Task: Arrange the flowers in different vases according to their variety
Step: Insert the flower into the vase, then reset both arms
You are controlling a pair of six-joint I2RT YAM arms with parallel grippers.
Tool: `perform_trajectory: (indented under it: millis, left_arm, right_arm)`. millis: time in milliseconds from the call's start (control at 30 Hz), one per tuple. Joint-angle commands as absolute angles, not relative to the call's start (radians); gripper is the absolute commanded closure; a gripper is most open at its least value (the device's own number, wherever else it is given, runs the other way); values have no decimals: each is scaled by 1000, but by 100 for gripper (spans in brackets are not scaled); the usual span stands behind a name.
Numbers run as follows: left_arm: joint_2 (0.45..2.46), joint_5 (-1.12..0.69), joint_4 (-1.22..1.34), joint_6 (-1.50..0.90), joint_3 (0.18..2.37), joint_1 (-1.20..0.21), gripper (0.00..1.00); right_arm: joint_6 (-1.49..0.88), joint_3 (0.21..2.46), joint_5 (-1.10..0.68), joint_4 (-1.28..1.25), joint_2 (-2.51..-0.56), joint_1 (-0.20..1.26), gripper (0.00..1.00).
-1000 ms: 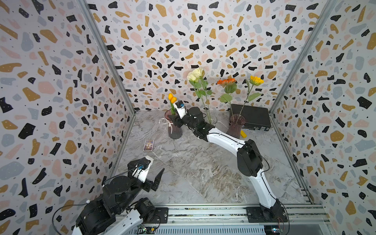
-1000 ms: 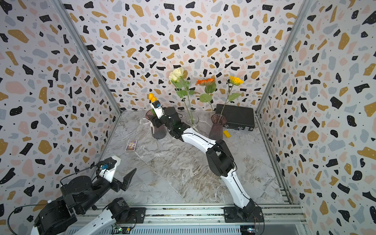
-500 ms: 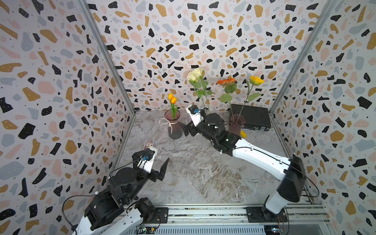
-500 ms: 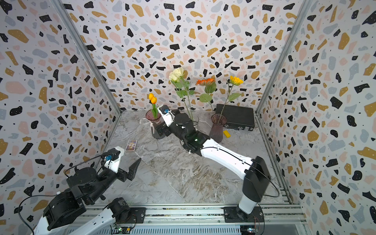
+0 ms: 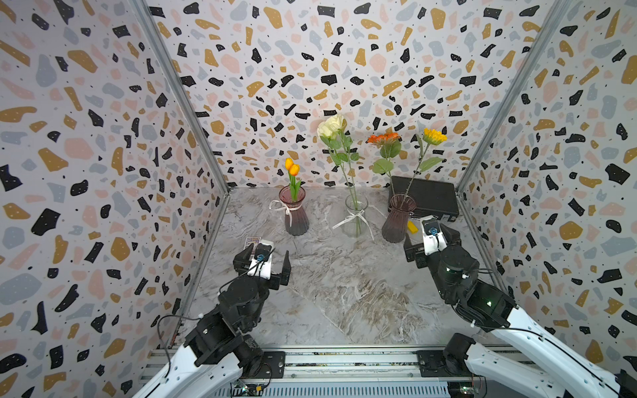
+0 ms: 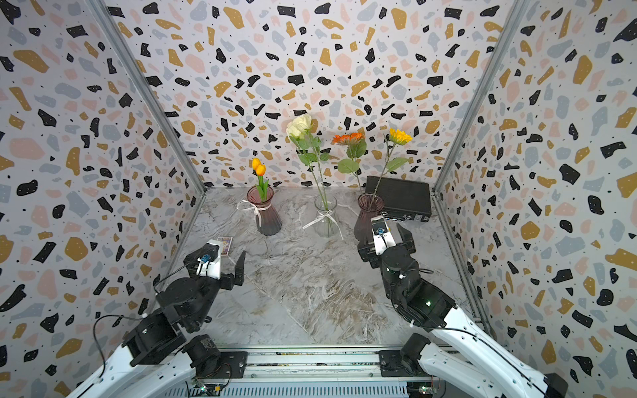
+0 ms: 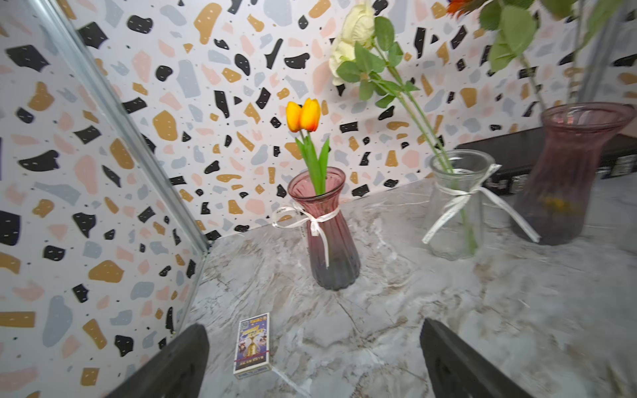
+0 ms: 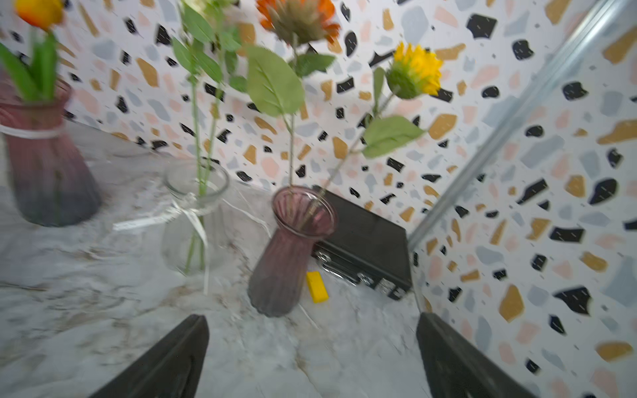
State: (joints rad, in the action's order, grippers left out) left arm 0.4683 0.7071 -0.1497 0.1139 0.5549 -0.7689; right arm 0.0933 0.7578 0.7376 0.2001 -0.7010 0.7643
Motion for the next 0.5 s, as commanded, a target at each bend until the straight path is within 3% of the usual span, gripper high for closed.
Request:
perform_trajectory:
  millis: [0, 100, 200, 333, 467]
  left_arm:
    - [565, 954, 256, 218, 435, -759, 0]
    - [650, 1056, 411, 128, 368, -730, 0]
    - [754, 930, 615, 63, 283, -629, 0]
    - [966, 902, 925, 89, 209, -537, 0]
    - [1217, 801, 1149, 277, 191, -514, 0]
  right_arm:
    - [75, 659, 836, 213, -621, 682, 0]
    - [126, 503, 846, -40, -604, 587, 0]
    - [118, 367, 744, -332, -679, 455, 0]
    - [-18, 336, 701, -496, -983, 295, 0]
    - [157, 232, 661, -1037, -1284, 289, 0]
